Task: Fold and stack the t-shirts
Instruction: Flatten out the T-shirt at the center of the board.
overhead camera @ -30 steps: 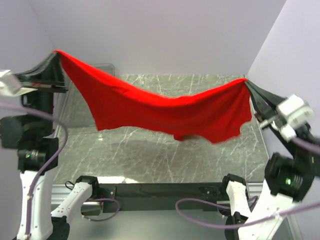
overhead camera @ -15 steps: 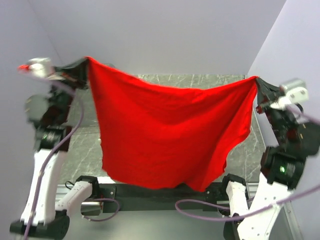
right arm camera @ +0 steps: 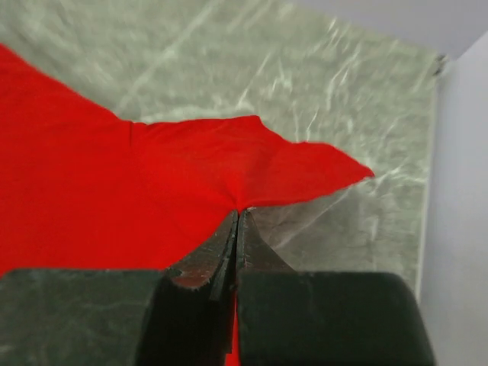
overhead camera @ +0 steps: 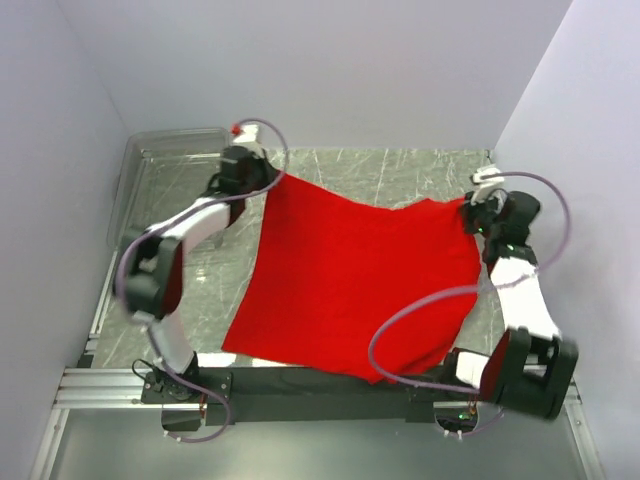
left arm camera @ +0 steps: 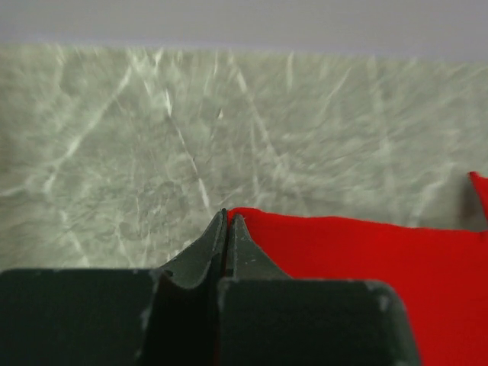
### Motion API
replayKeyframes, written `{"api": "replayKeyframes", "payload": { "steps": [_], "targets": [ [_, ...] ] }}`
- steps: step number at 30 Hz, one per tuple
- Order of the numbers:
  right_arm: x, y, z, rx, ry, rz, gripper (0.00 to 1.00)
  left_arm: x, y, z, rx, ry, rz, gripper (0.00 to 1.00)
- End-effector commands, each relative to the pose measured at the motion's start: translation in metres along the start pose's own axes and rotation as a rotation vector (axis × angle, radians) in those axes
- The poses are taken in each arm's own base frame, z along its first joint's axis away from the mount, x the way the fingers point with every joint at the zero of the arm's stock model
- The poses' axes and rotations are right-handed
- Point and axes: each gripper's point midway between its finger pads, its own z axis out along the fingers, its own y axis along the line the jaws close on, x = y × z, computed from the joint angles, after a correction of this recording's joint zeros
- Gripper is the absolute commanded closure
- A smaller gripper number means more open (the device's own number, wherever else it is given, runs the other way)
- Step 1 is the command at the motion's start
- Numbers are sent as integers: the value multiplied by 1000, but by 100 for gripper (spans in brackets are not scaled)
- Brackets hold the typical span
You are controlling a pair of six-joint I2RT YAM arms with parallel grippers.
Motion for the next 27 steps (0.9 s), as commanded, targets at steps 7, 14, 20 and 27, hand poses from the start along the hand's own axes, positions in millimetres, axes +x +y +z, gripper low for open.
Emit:
{"api": "replayKeyframes", "payload": {
  "steps": [7,14,20,27],
  "targets": [
    [3,-59,91,164,-35,-149,100,-6,46,100,-259,-72,90,99],
    [-9,-90,171,193,32,-41,100,-19,72,140,-350,-92,97,99],
    [-21,-84,205,210,1,-66,100,-16,108,147,-384,-83,26,99],
    [-26,-77,233,176,-9,-52,100,-16,128,153,-386,-89,-10,99]
  ]
}}
